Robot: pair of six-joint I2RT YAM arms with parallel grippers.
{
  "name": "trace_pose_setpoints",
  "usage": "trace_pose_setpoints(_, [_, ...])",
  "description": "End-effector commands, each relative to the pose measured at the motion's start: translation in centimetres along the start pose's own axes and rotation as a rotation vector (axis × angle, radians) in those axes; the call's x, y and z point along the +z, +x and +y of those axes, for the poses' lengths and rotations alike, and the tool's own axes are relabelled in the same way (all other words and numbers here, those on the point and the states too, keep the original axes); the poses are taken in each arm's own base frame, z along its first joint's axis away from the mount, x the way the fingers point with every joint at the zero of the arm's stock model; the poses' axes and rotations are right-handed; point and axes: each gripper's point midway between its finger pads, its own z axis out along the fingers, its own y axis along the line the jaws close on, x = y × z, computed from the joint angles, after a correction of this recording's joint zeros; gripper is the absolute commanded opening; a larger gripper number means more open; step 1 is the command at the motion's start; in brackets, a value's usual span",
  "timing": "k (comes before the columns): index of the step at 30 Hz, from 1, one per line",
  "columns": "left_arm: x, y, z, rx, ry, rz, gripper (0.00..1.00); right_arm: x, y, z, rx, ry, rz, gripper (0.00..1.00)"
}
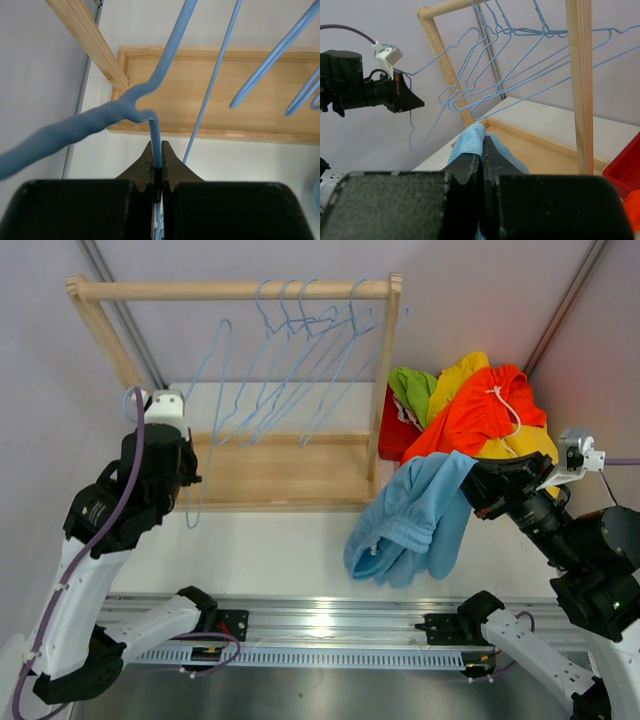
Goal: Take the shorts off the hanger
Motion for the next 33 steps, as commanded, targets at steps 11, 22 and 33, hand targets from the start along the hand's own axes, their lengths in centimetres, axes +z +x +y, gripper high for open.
trace_pose_setpoints(11, [-6.1, -14.9, 1.4, -0.136, 0.035, -0.295, 0.00, -1.8, -0.8, -0.6, -0.033, 0.044, -0.068, 0.00])
trace_pose_setpoints(22, [-9.0, -15.6, 2.0, -0.154, 0.121, -0.389, 0.00, -0.7, 0.8, -1.3, -0.023, 0.044, -0.053, 0.00])
trace_pose_setpoints(33, [-4.0, -15.8, -4.6, -0.008, 0.276, -0.398, 0.00, -1.7, 2.0, -2.4, -0.040, 0.087, -0.044, 0.00])
